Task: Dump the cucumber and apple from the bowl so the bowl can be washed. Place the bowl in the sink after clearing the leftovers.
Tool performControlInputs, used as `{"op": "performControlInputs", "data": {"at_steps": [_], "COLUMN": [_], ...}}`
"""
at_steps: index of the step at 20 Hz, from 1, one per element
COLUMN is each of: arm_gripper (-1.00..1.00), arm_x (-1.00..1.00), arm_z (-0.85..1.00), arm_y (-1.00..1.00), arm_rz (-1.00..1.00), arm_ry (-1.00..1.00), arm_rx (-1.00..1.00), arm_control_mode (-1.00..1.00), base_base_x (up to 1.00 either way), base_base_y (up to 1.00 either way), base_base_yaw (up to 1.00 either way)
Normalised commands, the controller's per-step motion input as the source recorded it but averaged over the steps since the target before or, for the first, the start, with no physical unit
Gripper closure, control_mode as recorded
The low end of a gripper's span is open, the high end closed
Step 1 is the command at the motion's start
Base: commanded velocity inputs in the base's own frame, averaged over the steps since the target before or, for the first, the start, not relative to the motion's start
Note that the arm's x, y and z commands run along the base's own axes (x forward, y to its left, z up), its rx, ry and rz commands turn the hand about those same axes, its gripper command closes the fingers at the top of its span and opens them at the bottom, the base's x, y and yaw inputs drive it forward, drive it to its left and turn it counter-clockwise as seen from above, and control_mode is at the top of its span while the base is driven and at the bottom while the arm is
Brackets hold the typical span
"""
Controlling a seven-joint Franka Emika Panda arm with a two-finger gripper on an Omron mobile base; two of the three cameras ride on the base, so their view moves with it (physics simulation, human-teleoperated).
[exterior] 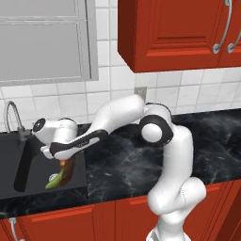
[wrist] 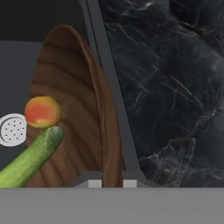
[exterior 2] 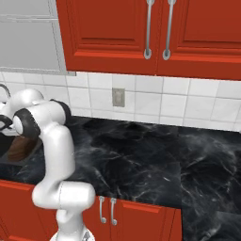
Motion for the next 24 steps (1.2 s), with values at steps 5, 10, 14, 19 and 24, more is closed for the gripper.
{"op": "performControlInputs", "data": {"at_steps": [5,10,14,19,24], "arm_gripper": [1.00,1.00,1.00,1.00,1.00], "arm_x": [-0.02,-0.03,-0.03,0.00,0.05], "arm_z": [0.00,0.00,0.00,0.09,0.12], "arm_y": [0.07,0.10,0.07,0.05,-0.10], "arm_rz": [0.01,0.02,0.02,0.09,0.15], "arm_ry": [-0.01,-0.01,-0.09,-0.10,-0.05], "arm_rx": [-0.03,-0.04,-0.04,-0.08,-0.03], "arm_control_mode": [-1.00,-1.00,-1.00,-1.00,-1.00], "base_base_x": [0.00,0.00,0.00,0.00,0.00], "base_base_y": [0.00,0.00,0.00,0.00,0.00], "base_base_yaw": [0.00,0.00,0.00,0.00,0.00]}}
